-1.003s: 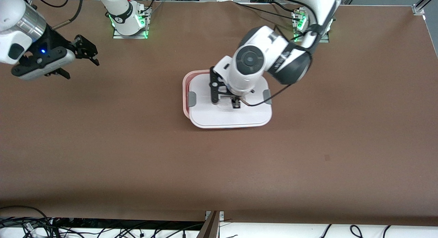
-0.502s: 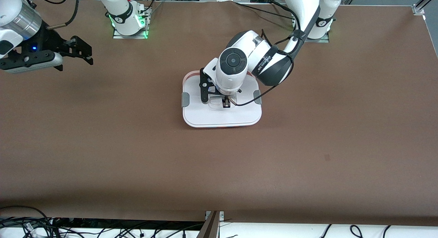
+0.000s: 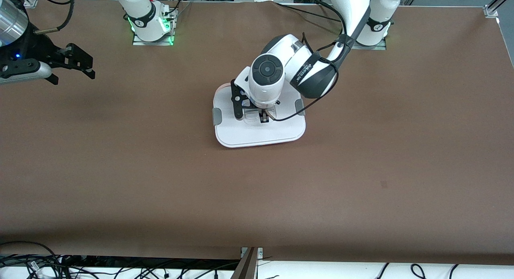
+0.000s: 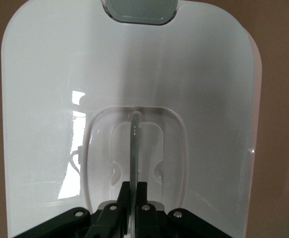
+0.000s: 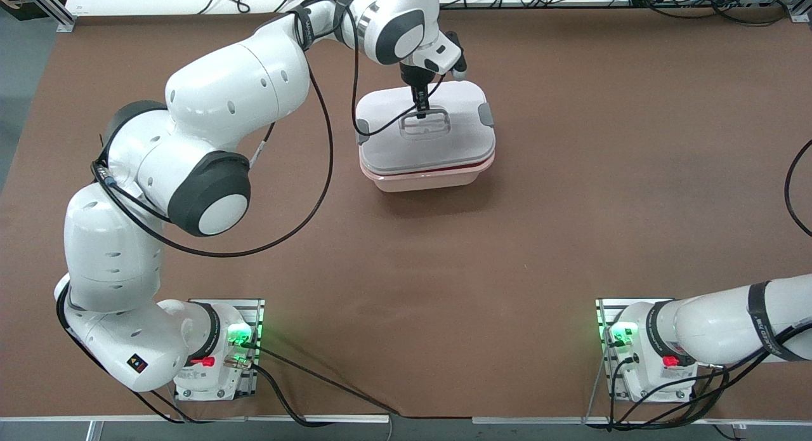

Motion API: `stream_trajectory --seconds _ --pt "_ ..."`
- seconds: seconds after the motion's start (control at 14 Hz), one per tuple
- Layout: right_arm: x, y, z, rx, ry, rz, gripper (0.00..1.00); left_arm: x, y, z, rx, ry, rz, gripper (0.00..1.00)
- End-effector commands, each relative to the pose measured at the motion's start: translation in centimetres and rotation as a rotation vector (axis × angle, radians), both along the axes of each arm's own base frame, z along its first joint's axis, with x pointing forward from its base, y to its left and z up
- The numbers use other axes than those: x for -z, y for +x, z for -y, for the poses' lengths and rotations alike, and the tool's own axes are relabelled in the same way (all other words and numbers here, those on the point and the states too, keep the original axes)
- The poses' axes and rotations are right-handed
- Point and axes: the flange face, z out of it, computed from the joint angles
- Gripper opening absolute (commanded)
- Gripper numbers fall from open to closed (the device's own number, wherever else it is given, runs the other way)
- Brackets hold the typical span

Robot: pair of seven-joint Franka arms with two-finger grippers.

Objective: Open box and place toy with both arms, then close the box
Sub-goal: 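Lower the lid onto the pink tub with the left gripper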

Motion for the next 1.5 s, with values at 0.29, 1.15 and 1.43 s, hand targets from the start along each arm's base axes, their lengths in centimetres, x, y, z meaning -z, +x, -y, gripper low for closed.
stream_trajectory --seconds 0.29,1.15,1.43 --pt "0.8 0.4 0.6 0.035 -0.017 -0.051 1.00 0.7 -1.4 0.4 0.027 0.065 0.025 0.00" --pt "0.6 0.4 0.3 0.038 -0.011 -0.041 1.00 0.7 -2.4 0.9 0.091 0.117 0.049 0.00" --pt "0.7 0.4 0.2 0.038 -0.011 -0.041 1.00 1.1 -2.5 1.0 0.115 0.127 0.058 0.00"
